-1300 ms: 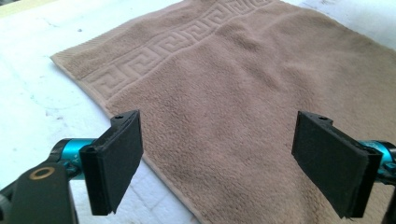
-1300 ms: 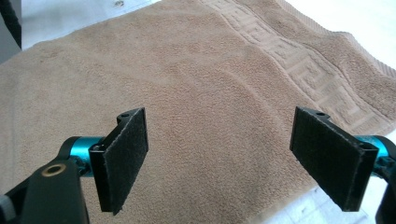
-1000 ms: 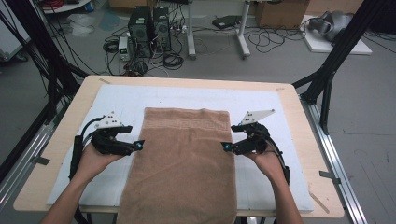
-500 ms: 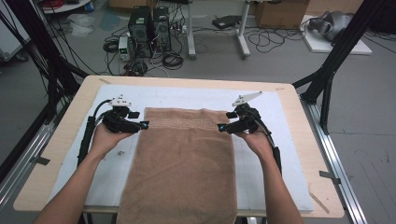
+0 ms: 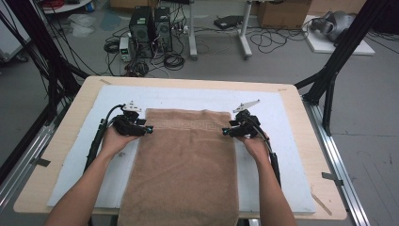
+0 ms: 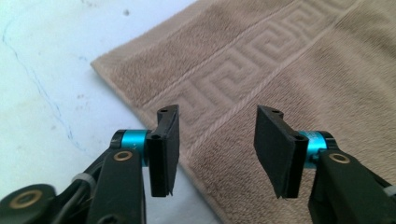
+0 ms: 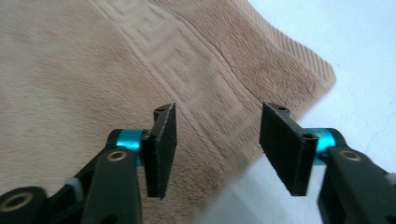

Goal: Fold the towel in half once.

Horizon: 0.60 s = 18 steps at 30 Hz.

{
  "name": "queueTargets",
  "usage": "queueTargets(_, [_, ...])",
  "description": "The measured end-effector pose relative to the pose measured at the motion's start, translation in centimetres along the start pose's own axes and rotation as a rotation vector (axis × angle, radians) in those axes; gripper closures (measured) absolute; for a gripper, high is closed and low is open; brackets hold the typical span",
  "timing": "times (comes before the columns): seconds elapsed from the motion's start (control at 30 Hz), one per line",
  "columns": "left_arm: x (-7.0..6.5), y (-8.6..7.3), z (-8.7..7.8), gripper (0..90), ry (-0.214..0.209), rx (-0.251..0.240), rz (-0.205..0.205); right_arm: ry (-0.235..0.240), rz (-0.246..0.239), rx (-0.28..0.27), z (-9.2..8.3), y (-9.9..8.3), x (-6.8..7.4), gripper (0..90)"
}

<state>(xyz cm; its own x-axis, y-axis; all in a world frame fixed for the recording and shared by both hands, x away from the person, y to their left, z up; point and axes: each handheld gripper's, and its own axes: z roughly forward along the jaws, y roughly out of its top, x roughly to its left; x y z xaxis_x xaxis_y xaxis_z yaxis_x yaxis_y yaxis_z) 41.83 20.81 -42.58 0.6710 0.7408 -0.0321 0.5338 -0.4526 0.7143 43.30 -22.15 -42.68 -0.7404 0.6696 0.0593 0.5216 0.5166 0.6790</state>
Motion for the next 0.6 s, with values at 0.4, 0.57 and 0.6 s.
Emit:
queueTargets(0.4, [-0.5, -0.2, 1.3, 59.9, 0.093, 0.02, 0.002, -0.033, -0.018, 0.048, 1.3, 0.2, 0.6, 62.0])
queueTargets(0.57, [-0.8, -0.1, 1.3, 68.2, 0.131, 0.029, 0.014, -0.046, 0.005, 0.052, 1.3, 0.2, 0.6, 70.1])
queueTargets(0.6, [-0.8, -0.1, 1.3, 71.1, 0.136, 0.031, 0.022, -0.046, 0.012, 0.05, 1.3, 0.2, 0.6, 72.1])
